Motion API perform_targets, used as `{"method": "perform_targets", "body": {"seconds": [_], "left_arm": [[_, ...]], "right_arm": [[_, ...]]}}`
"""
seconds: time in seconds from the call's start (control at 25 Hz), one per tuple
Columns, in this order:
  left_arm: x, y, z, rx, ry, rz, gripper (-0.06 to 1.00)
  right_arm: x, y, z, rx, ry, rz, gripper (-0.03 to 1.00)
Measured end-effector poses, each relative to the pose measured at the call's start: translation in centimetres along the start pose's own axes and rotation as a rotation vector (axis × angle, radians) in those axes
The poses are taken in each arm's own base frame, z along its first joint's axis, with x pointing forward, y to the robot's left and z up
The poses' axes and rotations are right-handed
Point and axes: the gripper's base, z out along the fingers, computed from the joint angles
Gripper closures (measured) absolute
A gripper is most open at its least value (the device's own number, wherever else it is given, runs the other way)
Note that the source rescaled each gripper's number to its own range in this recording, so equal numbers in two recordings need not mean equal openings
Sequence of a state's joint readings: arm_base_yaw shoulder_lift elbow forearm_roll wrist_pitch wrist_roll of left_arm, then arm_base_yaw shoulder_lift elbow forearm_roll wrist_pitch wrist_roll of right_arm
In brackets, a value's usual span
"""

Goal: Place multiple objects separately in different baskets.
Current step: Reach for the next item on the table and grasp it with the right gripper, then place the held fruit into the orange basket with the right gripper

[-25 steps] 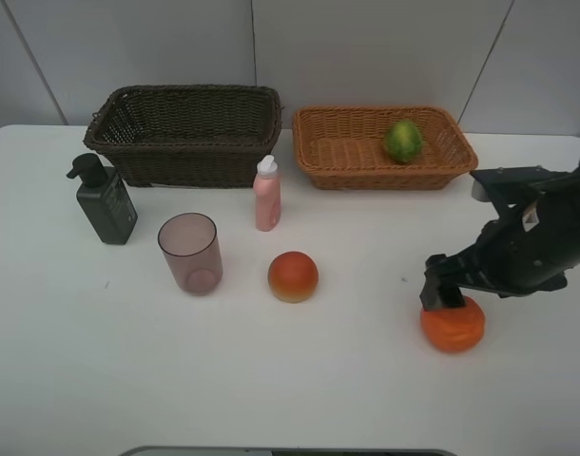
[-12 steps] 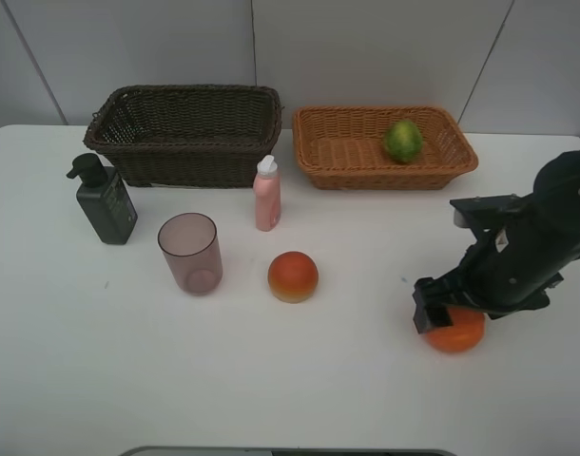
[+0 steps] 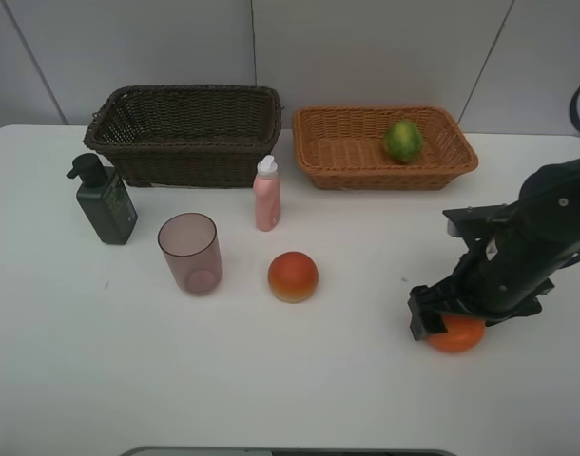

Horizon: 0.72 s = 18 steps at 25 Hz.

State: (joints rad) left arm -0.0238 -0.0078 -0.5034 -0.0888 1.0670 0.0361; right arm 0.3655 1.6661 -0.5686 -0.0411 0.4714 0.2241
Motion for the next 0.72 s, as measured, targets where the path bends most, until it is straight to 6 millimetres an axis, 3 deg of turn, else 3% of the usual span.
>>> {"method": "perform_targets", "body": {"seconds": [0.04, 0.12, 0.2, 0.72], "left_arm": [[0.0, 0.0, 0.0, 0.0, 0.0, 0.0, -0.05], [0.0, 0.0, 0.0, 0.0, 0.0, 0.0, -0.05], [0.0, 0.0, 0.0, 0.0, 0.0, 0.0, -0.05], [0.0, 0.0, 0.0, 0.0, 0.0, 0.0, -0.05]], "right_arm": [[-0.02, 0.0, 0.0, -0.001, -0.002, 0.0, 0.12], [-0.09, 0.02, 0.0, -0.002, -0.01, 0.0, 0.32], [-0.12, 0.04, 0.0, -0.004, -0.013, 0.003, 0.67], [-0.12, 0.14, 0.0, -0.015, -0.013, 0.024, 0.66]]}}
